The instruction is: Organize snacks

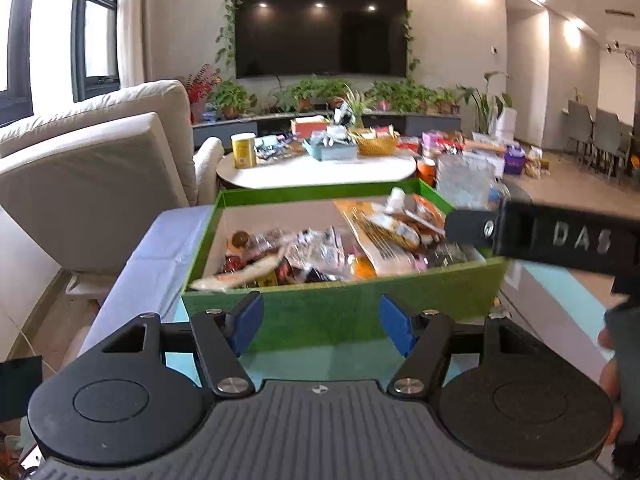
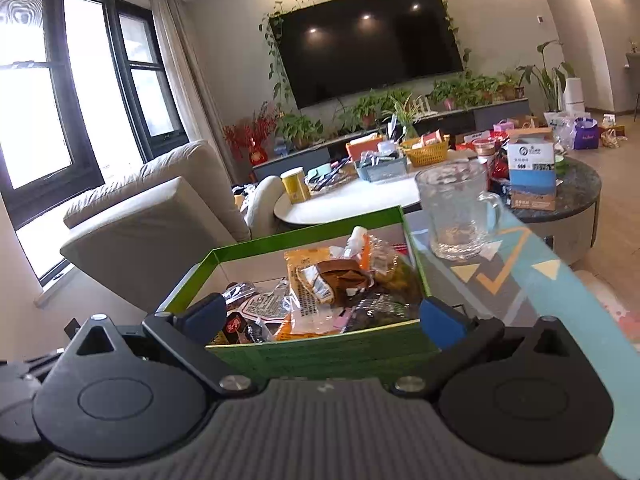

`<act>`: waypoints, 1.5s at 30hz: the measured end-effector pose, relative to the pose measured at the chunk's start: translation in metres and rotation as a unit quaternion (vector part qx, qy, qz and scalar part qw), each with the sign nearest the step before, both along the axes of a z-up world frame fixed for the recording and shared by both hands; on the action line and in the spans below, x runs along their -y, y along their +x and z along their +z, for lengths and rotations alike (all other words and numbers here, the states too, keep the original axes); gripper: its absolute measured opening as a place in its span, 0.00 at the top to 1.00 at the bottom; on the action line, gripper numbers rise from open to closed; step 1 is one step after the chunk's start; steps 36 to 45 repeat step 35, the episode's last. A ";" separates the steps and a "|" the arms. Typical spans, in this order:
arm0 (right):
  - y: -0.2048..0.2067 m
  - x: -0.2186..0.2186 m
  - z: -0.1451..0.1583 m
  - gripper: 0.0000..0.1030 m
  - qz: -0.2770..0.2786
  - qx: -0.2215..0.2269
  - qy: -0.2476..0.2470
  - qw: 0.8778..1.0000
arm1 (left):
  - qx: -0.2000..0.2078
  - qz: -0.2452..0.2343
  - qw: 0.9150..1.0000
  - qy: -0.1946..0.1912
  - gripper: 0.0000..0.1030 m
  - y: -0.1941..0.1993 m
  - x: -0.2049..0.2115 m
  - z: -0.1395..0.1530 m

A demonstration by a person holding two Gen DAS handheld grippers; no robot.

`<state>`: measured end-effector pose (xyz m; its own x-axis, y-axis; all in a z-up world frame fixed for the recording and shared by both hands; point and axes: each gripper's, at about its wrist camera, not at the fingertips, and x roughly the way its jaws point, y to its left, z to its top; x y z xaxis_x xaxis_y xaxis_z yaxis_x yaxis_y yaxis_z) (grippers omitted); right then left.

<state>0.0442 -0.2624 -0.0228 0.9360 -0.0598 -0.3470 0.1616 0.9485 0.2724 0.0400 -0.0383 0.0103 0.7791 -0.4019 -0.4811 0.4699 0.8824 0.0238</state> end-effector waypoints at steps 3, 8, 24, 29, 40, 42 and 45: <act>-0.011 0.003 -0.002 0.48 0.000 0.001 -0.002 1.000 | 0.004 0.002 1.000 0.006 0.40 -0.005 -0.003 0.000; -0.024 0.006 -0.001 0.48 -0.003 0.004 -0.023 1.000 | -0.005 0.009 1.000 0.009 0.39 -0.010 -0.010 -0.002; -0.032 0.002 -0.003 0.48 0.011 0.010 -0.046 0.999 | 0.009 0.053 0.999 -0.006 0.39 -0.009 -0.023 0.015; -0.032 -0.002 -0.003 0.48 0.016 0.008 -0.052 0.998 | 0.007 0.053 0.999 -0.007 0.39 -0.008 -0.024 0.013; -0.032 -0.006 -0.004 0.48 0.018 0.005 -0.054 0.998 | 0.006 0.052 0.999 -0.005 0.39 -0.010 -0.024 0.012; -0.032 -0.006 -0.004 0.48 0.018 0.005 -0.054 0.998 | 0.006 0.052 0.999 -0.005 0.39 -0.010 -0.024 0.012; -0.032 -0.006 -0.004 0.48 0.018 0.005 -0.054 0.998 | 0.006 0.052 0.999 -0.005 0.39 -0.010 -0.024 0.012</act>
